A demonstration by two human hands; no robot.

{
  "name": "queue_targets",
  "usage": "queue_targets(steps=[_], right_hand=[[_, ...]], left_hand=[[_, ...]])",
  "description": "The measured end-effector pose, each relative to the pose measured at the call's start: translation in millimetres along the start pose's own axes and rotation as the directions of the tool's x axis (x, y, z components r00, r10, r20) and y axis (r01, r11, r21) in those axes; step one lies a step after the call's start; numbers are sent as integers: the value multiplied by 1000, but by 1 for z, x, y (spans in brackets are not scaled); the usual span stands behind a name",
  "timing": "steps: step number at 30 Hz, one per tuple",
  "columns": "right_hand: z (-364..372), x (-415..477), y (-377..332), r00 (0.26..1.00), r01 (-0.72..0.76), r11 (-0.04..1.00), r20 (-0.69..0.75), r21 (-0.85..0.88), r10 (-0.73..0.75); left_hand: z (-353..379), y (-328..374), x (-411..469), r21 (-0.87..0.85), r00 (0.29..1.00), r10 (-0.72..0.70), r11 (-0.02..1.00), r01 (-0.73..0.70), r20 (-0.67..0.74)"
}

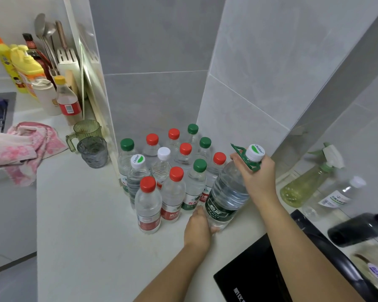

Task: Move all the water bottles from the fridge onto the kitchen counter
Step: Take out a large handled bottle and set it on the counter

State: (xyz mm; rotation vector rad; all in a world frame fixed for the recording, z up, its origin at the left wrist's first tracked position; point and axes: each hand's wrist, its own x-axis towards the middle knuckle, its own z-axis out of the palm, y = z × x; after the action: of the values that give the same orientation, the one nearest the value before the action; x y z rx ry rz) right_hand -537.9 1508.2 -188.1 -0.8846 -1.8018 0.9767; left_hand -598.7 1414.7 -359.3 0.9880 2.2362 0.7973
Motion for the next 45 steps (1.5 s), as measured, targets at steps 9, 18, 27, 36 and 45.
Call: queue_targets(steps=[9, 18, 27, 36, 45], right_hand=[[22, -91, 23, 956, -213, 975, -191, 64, 222], [125, -177, 43, 841, -442, 878, -255, 186, 477], [207, -131, 55, 738, -356, 813, -396, 461, 547], [227, -118, 81, 731, -221, 820, -467, 528, 498], [227, -119, 89, 749, -244, 821, -437, 517, 498]], left_hand=[[-68, -77, -69, -112, 998, 1, 994, -8, -64], [-128, -138, -49, -621, 910, -254, 784, -4, -327], [-137, -129, 33, -735, 904, -173, 650, -194, -392], [-98, -164, 91, -920, 961, -183, 371, -128, -207], [-114, -139, 70, -861, 913, -197, 447, -242, -358]])
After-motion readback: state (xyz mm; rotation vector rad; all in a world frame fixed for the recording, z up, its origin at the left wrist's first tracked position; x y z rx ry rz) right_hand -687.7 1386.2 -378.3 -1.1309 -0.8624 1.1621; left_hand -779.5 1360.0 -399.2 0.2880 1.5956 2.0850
